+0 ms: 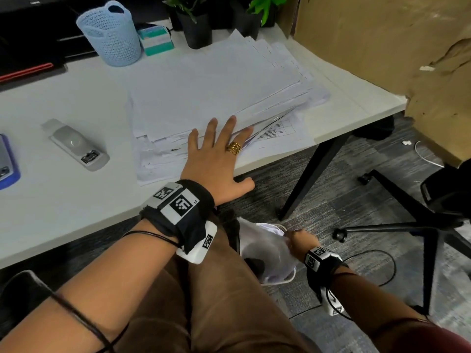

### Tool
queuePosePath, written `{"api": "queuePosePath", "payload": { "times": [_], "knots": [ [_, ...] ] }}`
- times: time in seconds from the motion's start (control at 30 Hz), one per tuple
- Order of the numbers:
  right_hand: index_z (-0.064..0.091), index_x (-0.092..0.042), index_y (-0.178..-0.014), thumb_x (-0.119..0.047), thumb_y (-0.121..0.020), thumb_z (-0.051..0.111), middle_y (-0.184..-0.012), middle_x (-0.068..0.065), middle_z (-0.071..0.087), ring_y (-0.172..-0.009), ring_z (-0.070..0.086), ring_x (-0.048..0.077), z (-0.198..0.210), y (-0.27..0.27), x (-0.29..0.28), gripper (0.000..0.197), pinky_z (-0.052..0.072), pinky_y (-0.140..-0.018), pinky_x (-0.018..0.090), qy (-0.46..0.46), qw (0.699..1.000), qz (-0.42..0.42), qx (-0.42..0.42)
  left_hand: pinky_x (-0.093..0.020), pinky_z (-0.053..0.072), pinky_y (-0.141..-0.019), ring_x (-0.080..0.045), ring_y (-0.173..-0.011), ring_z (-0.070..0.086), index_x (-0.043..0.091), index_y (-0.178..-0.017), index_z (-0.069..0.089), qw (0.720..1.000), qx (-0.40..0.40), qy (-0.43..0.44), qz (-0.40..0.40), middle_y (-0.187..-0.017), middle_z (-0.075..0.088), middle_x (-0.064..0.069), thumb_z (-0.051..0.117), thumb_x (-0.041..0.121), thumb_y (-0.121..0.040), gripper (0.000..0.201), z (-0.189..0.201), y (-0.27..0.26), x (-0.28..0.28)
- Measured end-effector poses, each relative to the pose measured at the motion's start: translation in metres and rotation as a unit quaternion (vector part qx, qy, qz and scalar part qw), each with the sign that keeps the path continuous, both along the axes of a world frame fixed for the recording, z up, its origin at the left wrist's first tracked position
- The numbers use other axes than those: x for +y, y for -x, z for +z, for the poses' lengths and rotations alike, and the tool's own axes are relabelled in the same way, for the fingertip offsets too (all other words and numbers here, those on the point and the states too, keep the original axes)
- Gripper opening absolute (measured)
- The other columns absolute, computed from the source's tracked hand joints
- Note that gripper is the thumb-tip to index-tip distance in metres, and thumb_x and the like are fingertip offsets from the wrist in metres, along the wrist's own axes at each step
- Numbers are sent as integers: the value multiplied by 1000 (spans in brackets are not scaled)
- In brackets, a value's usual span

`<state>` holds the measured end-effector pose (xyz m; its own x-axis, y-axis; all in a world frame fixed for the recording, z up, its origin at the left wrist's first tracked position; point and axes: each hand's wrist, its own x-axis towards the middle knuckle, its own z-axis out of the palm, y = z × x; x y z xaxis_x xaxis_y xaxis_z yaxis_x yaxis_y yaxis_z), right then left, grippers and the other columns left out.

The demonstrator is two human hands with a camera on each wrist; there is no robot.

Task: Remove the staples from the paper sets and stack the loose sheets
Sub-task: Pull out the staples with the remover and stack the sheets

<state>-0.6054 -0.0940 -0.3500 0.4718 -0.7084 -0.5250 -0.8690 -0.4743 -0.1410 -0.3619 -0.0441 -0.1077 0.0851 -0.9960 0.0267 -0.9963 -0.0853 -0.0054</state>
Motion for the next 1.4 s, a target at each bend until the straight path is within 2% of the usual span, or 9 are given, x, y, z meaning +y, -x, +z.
{"api": "queuePosePath", "payload": {
  "times": [0.43, 0.6, 0.7, 0.77, 0.87, 1.07, 1.17, 1.27, 1.4],
  "knots": [
    [41, -6, -138, -27, -104, 14, -142, 12, 46, -130, 42, 25, -84, -39, 31, 49, 29, -105, 27, -96, 994, -42, -8, -57, 2, -111, -31, -143, -5, 35, -147, -8, 1000, -9, 16, -1, -157, -8, -1, 43, 67, -70, 97, -6, -4, -1],
    [41, -13, -133, -33, -98, 36, -136, 8, 48, -123, 48, 25, -91, -36, 38, 41, 43, -90, 35, -47, 998, 1, 30, -58, 3, -111, -32, -143, -3, 33, -147, -5, 1000, -11, 14, -3, -158, -6, -3, 41, 65, -69, 97, -6, -2, -1],
    [44, -15, -129, -48, -92, 41, -128, 9, 50, -116, 51, 27, -64, -41, 30, 50, 46, -81, 34, 43, 998, 15, -48, -57, 1, -111, -31, -143, -6, 34, -147, -9, 1000, -15, 12, -3, -157, -10, -2, 43, 64, -72, 96, -6, -3, -1],
    [60, -12, -105, -51, -89, 35, -101, 9, 63, -89, 64, 30, -30, -52, 24, 49, 50, -62, 34, 128, 980, 5, -150, -56, -2, -111, -31, -143, -9, 35, -146, -12, 1000, -10, 6, -4, -157, -13, -1, 43, 66, -75, 95, -5, -3, -1],
    [58, -14, -72, -43, -87, 36, -65, 2, 59, -51, 61, 24, 29, -66, 13, 40, 38, -36, 24, 234, 941, -11, -243, -57, -5, -110, -29, -143, -10, 40, -144, -14, 1000, 6, 2, -5, -156, -15, 3, 40, 71, -77, 92, -4, -2, 1],
    [55, -16, -66, -34, -92, 37, -58, -2, 57, -53, 58, 18, 156, -97, 13, 36, 36, -46, 25, 368, 833, -116, -397, -47, 19, -102, -24, -133, 24, 40, -144, -15, 995, 67, 55, 43, -158, -4, -3, 25, 66, -82, 78, 4, 1, 10],
    [57, -17, -68, -35, -91, 38, -60, -5, 55, -56, 54, 16, 202, -105, 19, 35, 29, -51, 21, 391, 773, -148, -477, -41, 22, -95, -21, -122, 35, 30, -148, 11, 990, 95, 65, 78, -151, 28, 1, 19, 43, -96, 54, 16, -1, 9],
    [60, -17, -76, -40, -88, 36, -72, -3, 57, -70, 53, 17, 233, -113, 19, 35, 33, -58, 22, 400, 765, -139, -485, -38, 22, -95, -20, -118, 39, 28, -134, 43, 995, 46, 75, 53, -133, 52, 2, 31, 27, -97, 39, 33, -14, 12],
    [70, -13, -90, -42, -85, 38, -91, 9, 62, -92, 53, 29, 252, -128, 5, 43, 45, -70, 31, 395, 789, -133, -451, -45, 11, -111, -26, -141, 14, 29, -147, 20, 994, 44, 13, 100, -157, 10, -5, 40, 48, -94, 60, 33, -33, 23]
  ]
}}
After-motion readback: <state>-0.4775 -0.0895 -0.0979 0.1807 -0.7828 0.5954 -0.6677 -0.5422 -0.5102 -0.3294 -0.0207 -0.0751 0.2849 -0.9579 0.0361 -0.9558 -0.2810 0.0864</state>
